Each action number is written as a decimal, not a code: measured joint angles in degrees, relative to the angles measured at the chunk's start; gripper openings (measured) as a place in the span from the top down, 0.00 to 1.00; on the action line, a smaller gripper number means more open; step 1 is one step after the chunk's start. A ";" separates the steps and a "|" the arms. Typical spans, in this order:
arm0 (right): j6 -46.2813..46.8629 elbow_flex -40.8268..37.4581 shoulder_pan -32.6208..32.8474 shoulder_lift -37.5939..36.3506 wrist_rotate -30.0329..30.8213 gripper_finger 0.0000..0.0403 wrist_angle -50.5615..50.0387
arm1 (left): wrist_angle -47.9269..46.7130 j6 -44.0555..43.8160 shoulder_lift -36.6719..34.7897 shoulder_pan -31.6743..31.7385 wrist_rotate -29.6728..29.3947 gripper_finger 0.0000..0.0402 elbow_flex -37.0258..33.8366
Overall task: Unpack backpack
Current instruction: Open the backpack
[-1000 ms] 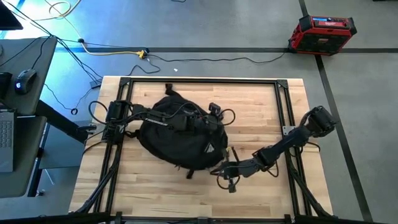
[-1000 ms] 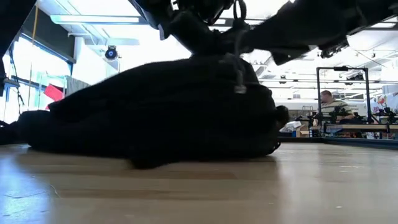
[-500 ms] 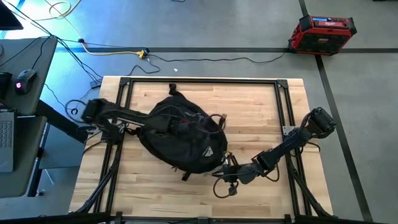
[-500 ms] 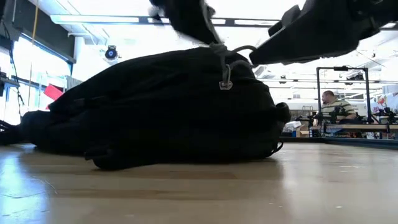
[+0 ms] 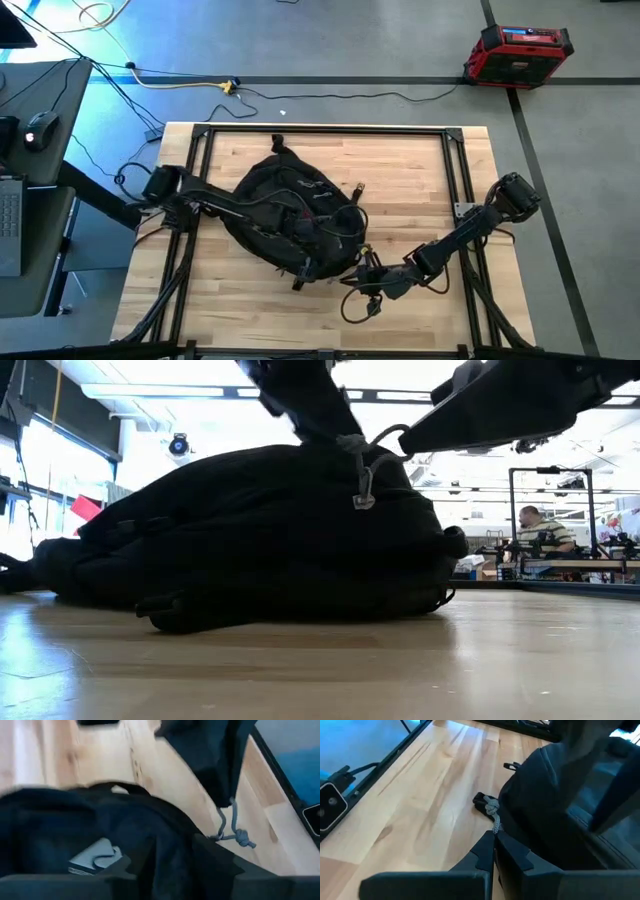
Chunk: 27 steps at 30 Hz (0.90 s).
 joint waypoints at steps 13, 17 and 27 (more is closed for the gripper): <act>1.69 -0.02 -0.04 0.00 0.15 1.00 -3.05 | 0.72 -9.89 1.48 -0.57 2.74 0.65 0.02; 1.69 -0.02 -0.02 0.00 0.15 1.00 -3.15 | 0.64 -12.66 1.46 -0.71 1.52 0.65 0.02; 1.76 -0.09 -0.09 0.00 0.20 1.00 -3.15 | 1.52 -9.69 2.73 -0.59 -2.23 0.88 0.04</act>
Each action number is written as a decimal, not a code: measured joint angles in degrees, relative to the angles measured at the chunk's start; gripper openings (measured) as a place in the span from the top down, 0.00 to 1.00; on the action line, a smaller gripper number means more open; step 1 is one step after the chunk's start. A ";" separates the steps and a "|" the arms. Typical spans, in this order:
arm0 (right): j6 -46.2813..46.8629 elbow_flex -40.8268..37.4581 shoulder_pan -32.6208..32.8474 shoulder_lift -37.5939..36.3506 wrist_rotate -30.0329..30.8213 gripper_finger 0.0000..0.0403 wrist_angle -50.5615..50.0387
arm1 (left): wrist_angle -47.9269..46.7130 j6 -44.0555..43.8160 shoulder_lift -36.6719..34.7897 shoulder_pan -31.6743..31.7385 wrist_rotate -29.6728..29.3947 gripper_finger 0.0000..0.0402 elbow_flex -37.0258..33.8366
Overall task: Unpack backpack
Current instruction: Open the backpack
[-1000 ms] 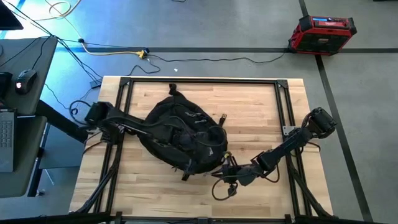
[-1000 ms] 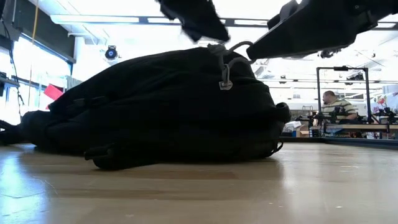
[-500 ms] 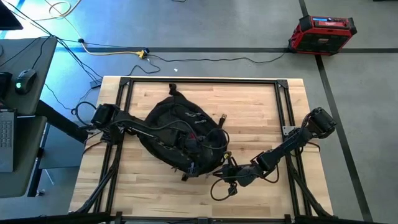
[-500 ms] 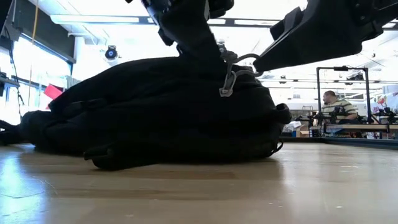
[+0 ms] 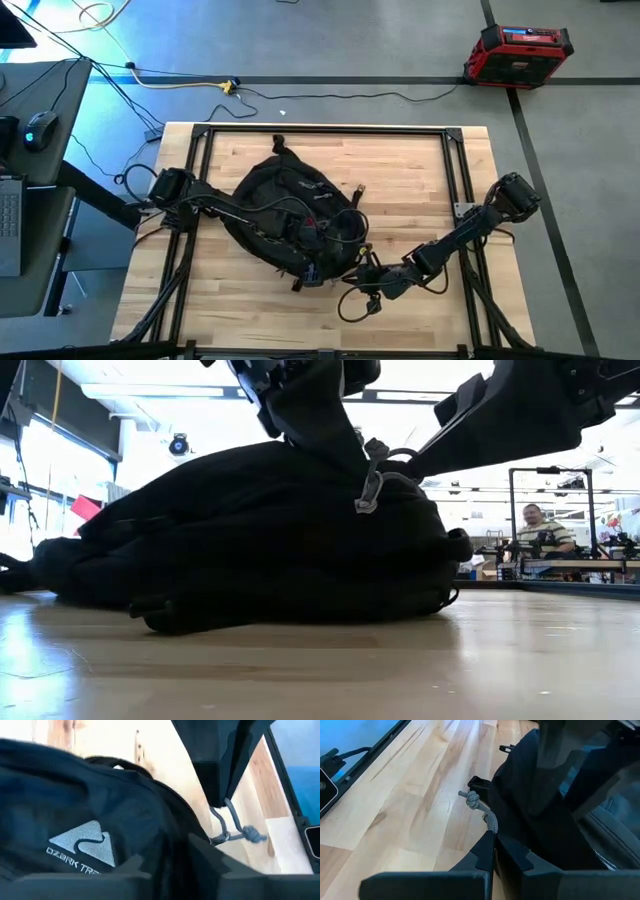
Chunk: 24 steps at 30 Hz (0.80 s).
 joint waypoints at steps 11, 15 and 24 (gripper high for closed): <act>-1.99 -0.04 -0.15 0.00 0.18 1.00 6.18 | 11.30 2.01 0.04 3.75 -5.86 1.00 -0.04; -2.19 -0.04 -0.84 0.05 0.12 1.00 7.50 | 17.90 1.37 0.04 6.99 -0.73 1.00 -0.04; -5.85 2.57 -2.24 4.45 -1.03 1.00 11.55 | 25.91 1.03 -0.02 11.98 1.10 1.00 -0.13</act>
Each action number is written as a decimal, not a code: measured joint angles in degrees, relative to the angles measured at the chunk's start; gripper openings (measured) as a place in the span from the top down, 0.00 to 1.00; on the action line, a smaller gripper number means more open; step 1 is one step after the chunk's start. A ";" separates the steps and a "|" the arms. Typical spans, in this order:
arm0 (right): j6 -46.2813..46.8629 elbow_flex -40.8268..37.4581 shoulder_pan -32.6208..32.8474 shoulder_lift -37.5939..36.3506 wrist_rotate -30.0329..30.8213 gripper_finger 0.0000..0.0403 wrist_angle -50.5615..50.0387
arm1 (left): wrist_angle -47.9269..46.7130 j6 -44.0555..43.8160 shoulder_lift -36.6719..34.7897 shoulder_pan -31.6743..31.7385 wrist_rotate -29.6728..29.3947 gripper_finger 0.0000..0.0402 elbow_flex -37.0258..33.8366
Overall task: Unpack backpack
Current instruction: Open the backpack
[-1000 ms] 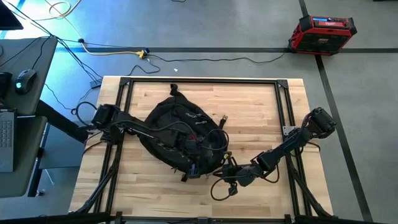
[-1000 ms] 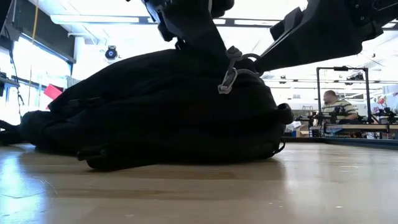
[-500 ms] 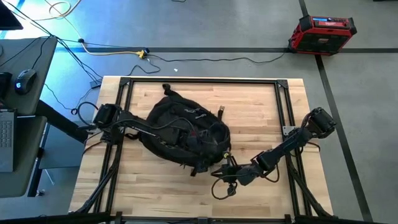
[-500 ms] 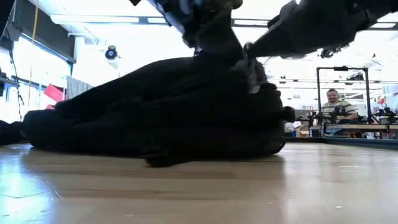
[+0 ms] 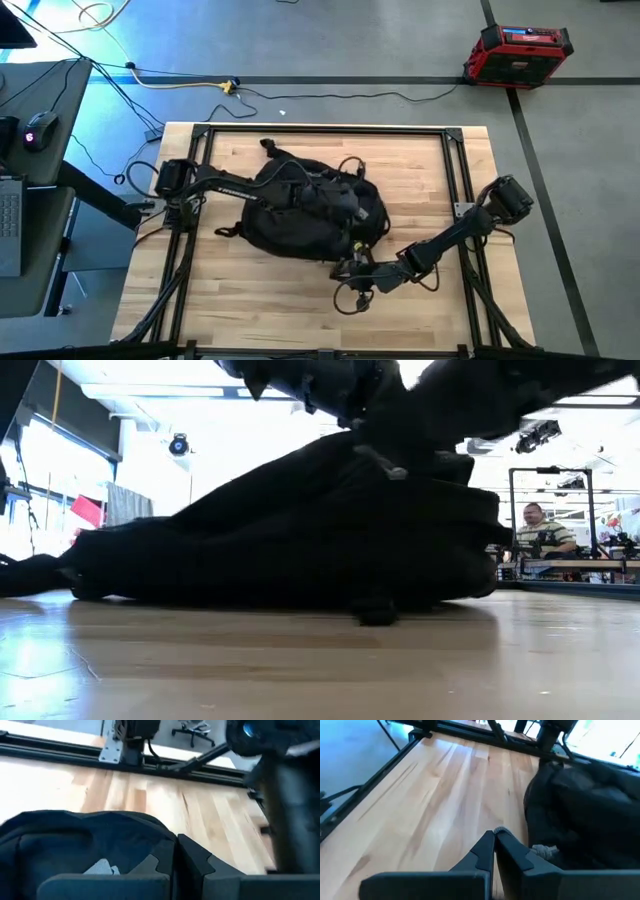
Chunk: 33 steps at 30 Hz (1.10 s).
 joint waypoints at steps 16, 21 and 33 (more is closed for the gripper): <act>-7.87 12.56 -1.12 9.05 -1.65 1.00 -3.94 | 0.62 3.35 -6.54 2.16 -0.24 1.00 0.00; -8.63 14.21 0.39 9.18 0.44 0.95 -7.44 | -6.40 6.18 -9.91 -0.09 -3.67 1.00 0.09; 1.22 28.91 10.75 5.45 17.32 0.48 -50.01 | -20.00 6.04 -12.64 -13.51 -24.41 1.00 -0.31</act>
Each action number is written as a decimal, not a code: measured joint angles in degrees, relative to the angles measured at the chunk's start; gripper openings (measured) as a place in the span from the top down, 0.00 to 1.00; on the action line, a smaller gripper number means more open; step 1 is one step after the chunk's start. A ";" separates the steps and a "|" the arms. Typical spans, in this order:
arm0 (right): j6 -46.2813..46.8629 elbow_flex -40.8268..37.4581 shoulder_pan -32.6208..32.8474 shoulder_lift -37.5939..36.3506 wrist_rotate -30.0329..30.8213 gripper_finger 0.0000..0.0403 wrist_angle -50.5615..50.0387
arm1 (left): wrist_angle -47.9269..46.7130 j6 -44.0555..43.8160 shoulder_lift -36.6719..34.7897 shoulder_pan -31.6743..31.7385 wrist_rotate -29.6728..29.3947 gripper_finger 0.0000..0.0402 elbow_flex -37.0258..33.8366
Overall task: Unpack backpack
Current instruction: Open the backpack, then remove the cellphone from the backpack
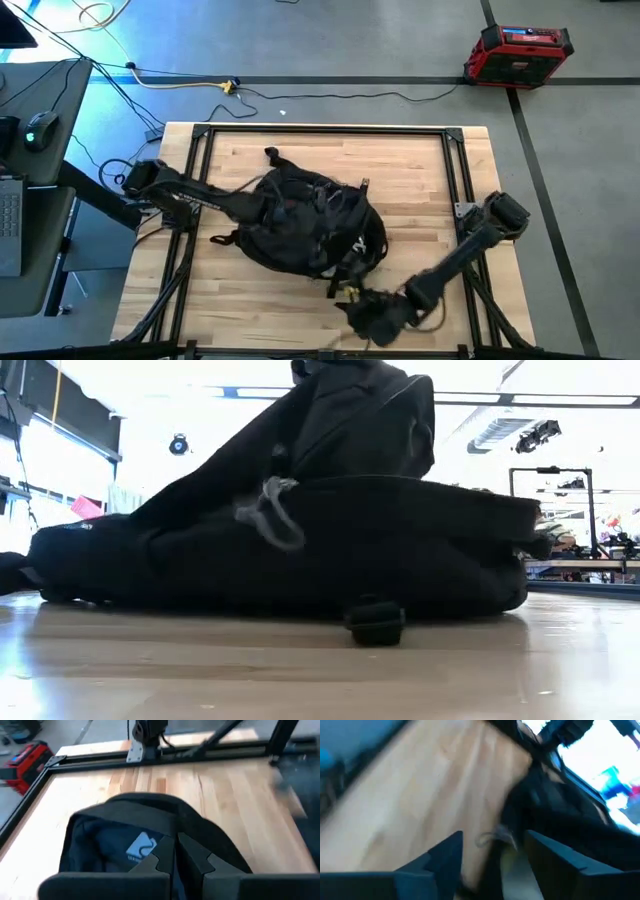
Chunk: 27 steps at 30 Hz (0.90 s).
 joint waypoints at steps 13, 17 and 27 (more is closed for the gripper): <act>23.55 -10.15 -3.50 0.06 7.14 0.53 -6.41 | -1.50 -2.11 -0.92 -13.66 -27.50 1.00 -3.56; 15.57 -13.97 -7.02 0.06 -5.09 0.51 5.58 | -1.69 -2.10 -2.43 -14.44 -28.41 1.00 -3.56; 1.62 -8.39 -10.61 -0.50 -13.14 0.49 2.90 | -5.34 -3.11 -3.11 -15.04 -30.85 1.00 -3.56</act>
